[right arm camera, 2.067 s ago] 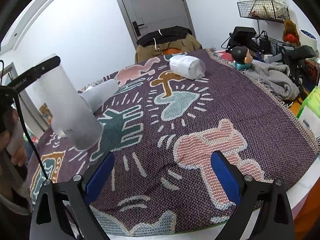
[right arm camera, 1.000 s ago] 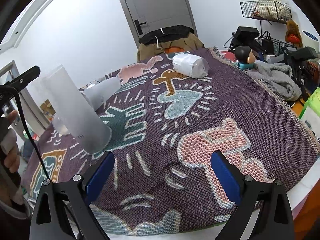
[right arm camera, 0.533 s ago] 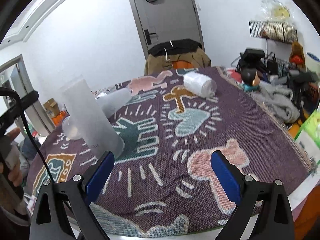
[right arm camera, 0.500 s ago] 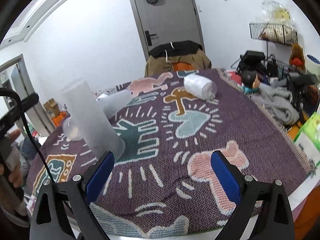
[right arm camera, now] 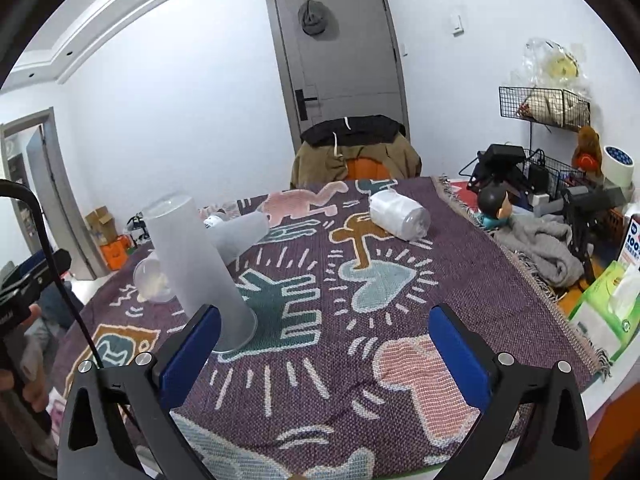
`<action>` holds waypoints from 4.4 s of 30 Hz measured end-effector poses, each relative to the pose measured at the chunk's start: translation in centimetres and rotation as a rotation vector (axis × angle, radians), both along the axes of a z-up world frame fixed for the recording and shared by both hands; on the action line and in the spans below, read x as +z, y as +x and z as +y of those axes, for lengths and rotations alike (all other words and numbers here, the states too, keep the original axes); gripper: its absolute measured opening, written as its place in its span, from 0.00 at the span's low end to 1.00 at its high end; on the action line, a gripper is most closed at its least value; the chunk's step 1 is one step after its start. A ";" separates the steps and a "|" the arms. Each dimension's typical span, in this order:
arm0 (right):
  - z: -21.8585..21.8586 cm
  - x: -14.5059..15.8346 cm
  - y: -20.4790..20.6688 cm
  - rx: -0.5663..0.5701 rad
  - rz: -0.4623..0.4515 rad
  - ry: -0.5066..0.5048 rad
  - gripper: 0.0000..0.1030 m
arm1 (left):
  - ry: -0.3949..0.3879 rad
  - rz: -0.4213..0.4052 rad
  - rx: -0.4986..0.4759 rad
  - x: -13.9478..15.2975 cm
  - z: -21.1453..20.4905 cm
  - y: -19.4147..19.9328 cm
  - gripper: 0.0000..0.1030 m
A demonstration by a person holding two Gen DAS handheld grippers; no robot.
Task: Flip cup upside down
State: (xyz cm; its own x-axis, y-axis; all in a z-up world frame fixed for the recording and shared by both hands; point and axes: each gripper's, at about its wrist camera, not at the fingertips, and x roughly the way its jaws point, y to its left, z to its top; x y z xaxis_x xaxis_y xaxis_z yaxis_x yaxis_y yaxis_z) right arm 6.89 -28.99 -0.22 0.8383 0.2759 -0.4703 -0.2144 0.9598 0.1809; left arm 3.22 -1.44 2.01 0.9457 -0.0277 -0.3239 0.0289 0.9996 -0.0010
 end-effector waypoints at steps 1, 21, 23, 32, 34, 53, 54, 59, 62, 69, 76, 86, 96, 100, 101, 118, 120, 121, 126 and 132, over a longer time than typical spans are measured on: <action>0.1 0.1 -0.1 0.005 -0.001 0.000 1.00 | -0.007 -0.004 0.003 -0.1 0.3 -0.3 1.00; 3.5 -2.0 -2.2 0.157 -0.031 -0.030 1.00 | -0.047 -0.048 0.132 -3.4 4.2 -4.0 1.00; 3.3 -2.3 -2.2 0.160 -0.042 -0.016 1.00 | -0.045 -0.041 0.138 -4.1 4.3 -3.9 1.00; 2.6 -2.6 -2.0 0.143 -0.048 -0.009 1.00 | -0.043 -0.015 0.113 -4.7 3.6 -3.4 1.00; 2.7 -2.7 -2.1 0.145 -0.047 -0.010 1.00 | -0.037 -0.016 0.111 -4.8 3.4 -3.5 1.00; 3.4 -3.4 -1.9 0.163 -0.019 -0.015 1.00 | -0.046 -0.013 0.111 -4.8 3.5 -3.9 1.00; 3.5 -3.5 -1.8 0.163 -0.017 -0.016 1.00 | -0.046 -0.013 0.111 -4.8 3.5 -3.9 1.00; 3.6 -3.6 -1.8 0.165 -0.012 -0.019 1.00 | -0.048 -0.011 0.111 -4.8 3.6 -3.9 1.00; 3.7 -3.6 -1.8 0.166 -0.012 -0.021 1.00 | -0.046 -0.012 0.111 -4.8 3.6 -3.9 1.00; 3.9 -3.8 -1.8 0.170 -0.008 -0.026 1.00 | -0.049 -0.010 0.111 -4.9 3.7 -3.8 1.00; 4.0 -4.0 -1.7 0.171 -0.003 -0.027 1.00 | -0.052 -0.009 0.110 -5.0 3.7 -3.8 1.00; 4.1 -4.3 -1.7 0.175 0.004 -0.029 1.00 | -0.051 -0.002 0.108 -5.3 3.9 -3.7 1.00; 4.1 -4.4 -1.7 0.175 0.004 -0.031 1.00 | -0.051 -0.002 0.109 -5.2 3.9 -3.7 1.00; 4.1 -4.4 -1.7 0.175 0.005 -0.029 1.00 | -0.050 -0.001 0.110 -5.3 3.9 -3.7 1.00; 4.1 -4.4 -1.7 0.176 0.005 -0.030 1.00 | -0.050 -0.001 0.110 -5.2 3.9 -3.7 1.00; 4.2 -4.5 -1.7 0.176 0.005 -0.032 1.00 | -0.053 0.001 0.111 -5.3 3.9 -3.6 1.00; 4.3 -4.5 -1.7 0.177 0.005 -0.032 1.00 | -0.052 0.001 0.110 -5.3 3.9 -3.6 1.00; 4.3 -4.5 -1.7 0.177 0.005 -0.032 1.00 | -0.051 0.001 0.110 -5.3 3.9 -3.7 1.00; 4.3 -4.5 -1.7 0.177 0.005 -0.032 1.00 | -0.054 0.001 0.110 -5.3 3.9 -3.6 1.00; 4.4 -4.6 -1.7 0.177 0.008 -0.034 1.00 | -0.054 0.002 0.110 -5.3 3.9 -3.7 1.00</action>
State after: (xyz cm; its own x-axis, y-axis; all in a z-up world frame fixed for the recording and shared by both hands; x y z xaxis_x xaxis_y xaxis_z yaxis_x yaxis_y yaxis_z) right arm 5.17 -24.61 -4.85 0.7739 0.4032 -0.4884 -0.3796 0.9126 0.1519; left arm -0.43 2.49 -3.28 0.9434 0.0588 -0.3265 -0.0810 0.9952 -0.0549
